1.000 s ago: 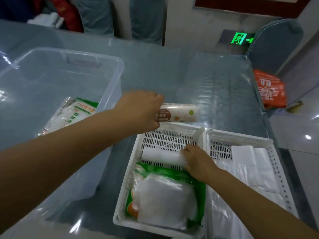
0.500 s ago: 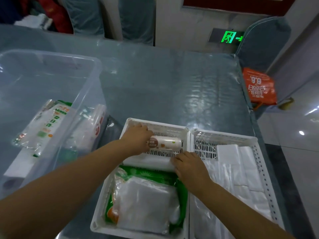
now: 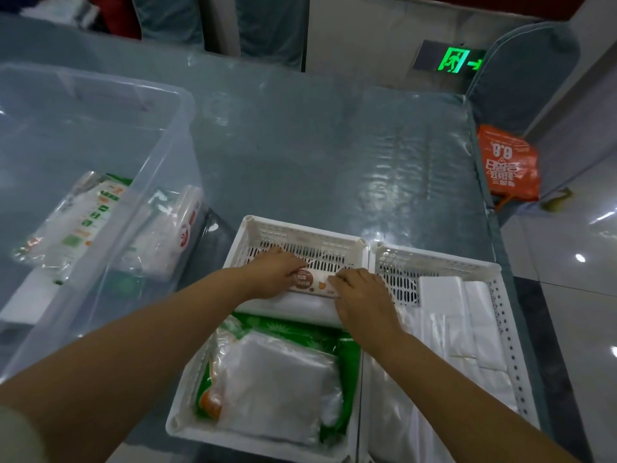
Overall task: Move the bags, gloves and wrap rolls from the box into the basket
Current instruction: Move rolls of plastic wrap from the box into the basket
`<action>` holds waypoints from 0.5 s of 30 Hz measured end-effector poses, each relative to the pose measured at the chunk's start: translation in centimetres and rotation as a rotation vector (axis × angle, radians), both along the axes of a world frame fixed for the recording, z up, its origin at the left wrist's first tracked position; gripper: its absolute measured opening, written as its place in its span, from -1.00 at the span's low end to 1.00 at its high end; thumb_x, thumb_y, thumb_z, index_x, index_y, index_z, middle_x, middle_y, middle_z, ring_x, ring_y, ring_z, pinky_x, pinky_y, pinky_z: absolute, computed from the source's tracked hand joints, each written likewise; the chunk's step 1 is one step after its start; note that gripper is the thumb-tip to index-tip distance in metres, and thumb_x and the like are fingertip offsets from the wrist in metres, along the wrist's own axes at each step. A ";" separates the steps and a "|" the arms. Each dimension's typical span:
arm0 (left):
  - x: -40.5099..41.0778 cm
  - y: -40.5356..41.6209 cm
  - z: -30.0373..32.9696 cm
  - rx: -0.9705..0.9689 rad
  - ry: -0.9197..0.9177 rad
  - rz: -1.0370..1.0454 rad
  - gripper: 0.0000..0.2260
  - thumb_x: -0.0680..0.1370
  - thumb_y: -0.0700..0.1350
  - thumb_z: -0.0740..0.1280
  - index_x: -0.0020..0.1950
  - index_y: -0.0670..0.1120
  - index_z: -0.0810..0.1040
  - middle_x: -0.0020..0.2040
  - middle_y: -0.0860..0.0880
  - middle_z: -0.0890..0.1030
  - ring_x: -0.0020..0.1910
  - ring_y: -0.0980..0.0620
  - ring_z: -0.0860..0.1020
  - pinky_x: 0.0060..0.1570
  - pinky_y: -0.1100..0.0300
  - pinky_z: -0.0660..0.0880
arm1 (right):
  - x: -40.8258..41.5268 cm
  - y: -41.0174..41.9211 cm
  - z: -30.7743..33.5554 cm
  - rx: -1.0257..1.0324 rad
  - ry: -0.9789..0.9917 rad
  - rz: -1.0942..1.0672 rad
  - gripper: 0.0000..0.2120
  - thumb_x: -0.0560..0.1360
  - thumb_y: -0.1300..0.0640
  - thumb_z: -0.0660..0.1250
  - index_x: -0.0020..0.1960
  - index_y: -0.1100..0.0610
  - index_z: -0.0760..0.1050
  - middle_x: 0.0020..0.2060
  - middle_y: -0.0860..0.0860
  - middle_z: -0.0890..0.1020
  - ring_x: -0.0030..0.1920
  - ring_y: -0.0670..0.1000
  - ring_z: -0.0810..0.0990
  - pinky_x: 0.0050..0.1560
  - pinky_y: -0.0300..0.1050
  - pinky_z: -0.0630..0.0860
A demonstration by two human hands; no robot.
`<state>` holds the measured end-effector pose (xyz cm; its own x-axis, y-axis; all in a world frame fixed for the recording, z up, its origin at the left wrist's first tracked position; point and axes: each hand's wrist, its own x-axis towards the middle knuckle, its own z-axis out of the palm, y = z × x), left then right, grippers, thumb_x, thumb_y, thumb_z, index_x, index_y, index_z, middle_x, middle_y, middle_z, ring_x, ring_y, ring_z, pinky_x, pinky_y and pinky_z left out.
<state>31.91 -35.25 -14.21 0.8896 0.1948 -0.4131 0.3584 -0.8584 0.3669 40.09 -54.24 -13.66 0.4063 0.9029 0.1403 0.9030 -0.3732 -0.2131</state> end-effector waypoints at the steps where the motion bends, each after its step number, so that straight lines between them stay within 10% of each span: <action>1: -0.1 0.0 0.1 0.008 0.001 -0.005 -0.67 0.58 -0.05 0.17 0.34 0.01 0.40 0.30 -0.07 0.48 0.24 -0.12 0.35 0.26 0.00 0.26 | 0.0 0.2 0.0 -0.024 0.000 0.001 -0.69 0.37 0.24 0.41 0.11 0.17 0.55 -0.02 0.10 0.63 -0.02 0.10 0.57 0.01 0.01 0.51; 15: -6.7 2.3 15.9 0.399 -0.406 0.049 -0.60 0.52 -0.07 0.23 0.36 -0.02 0.35 0.27 -0.07 0.50 0.22 -0.09 0.43 0.17 0.05 0.30 | -0.3 4.6 4.9 0.081 -0.033 0.030 -0.84 0.39 0.28 0.41 -0.03 0.18 0.63 -0.14 0.11 0.68 -0.15 0.13 0.59 -0.07 -0.02 0.47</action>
